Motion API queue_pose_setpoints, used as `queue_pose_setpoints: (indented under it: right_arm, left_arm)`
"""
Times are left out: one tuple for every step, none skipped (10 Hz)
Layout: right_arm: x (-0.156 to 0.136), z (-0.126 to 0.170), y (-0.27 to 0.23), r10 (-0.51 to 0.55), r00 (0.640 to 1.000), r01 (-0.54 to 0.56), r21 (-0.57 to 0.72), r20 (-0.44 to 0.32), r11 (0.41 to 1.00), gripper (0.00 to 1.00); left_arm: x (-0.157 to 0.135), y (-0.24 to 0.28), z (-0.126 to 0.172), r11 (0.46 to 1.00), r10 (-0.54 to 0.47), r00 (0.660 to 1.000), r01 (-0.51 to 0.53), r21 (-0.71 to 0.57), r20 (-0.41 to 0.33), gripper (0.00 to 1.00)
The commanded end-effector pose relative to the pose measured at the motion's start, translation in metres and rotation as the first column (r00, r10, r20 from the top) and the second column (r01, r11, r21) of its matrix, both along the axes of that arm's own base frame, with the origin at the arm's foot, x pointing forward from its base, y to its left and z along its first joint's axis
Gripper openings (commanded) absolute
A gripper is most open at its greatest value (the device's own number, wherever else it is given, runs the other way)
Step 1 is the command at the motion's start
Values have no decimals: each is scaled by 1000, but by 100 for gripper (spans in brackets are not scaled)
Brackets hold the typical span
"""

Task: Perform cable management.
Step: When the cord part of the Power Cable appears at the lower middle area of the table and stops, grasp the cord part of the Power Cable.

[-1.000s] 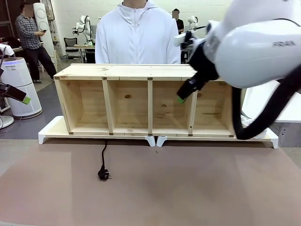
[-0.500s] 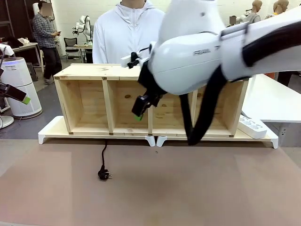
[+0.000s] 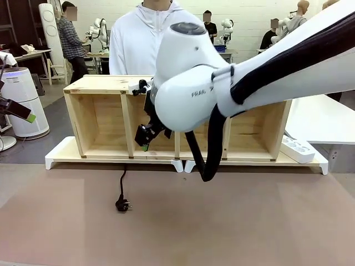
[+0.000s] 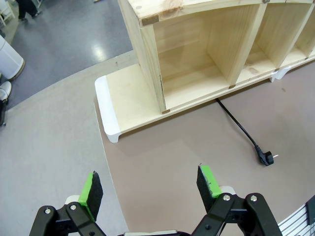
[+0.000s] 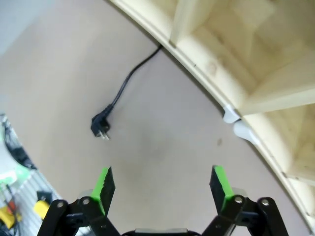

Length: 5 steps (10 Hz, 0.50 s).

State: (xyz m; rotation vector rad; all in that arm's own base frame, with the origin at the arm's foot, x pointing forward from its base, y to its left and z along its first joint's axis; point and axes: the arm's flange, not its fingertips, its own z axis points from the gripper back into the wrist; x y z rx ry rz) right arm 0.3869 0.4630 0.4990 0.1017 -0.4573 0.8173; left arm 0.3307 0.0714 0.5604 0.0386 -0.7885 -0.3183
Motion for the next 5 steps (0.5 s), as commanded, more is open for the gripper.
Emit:
queue_pose_setpoints:
  right_arm:
    - [-1, -21, 36, -64, 998, 64, -3, 9, 998, 100]
    - [4, -31, 49, -103, 995, 103, -2, 1, 995, 100]
    - [7, -42, 62, -119, 992, 118, -32, -34, 993, 100]
    - [1, -54, 73, -94, 992, 91, -41, -83, 995, 100]
    - [-3, -63, 82, -91, 990, 87, -44, -104, 995, 100]
  left_arm:
    - [0, 1, 0, 1000, 4, 1000, -4, -3, -6, 100]
    - [0, 1, 0, 1000, 4, 1000, -4, -3, -6, 100]
    - [0, 1, 0, 1000, 4, 1000, -4, -3, -6, 100]
    - [0, 1, 0, 1000, 4, 1000, -4, -3, -6, 100]
    - [0, 1, 0, 1000, 4, 1000, -4, -3, -6, 100]
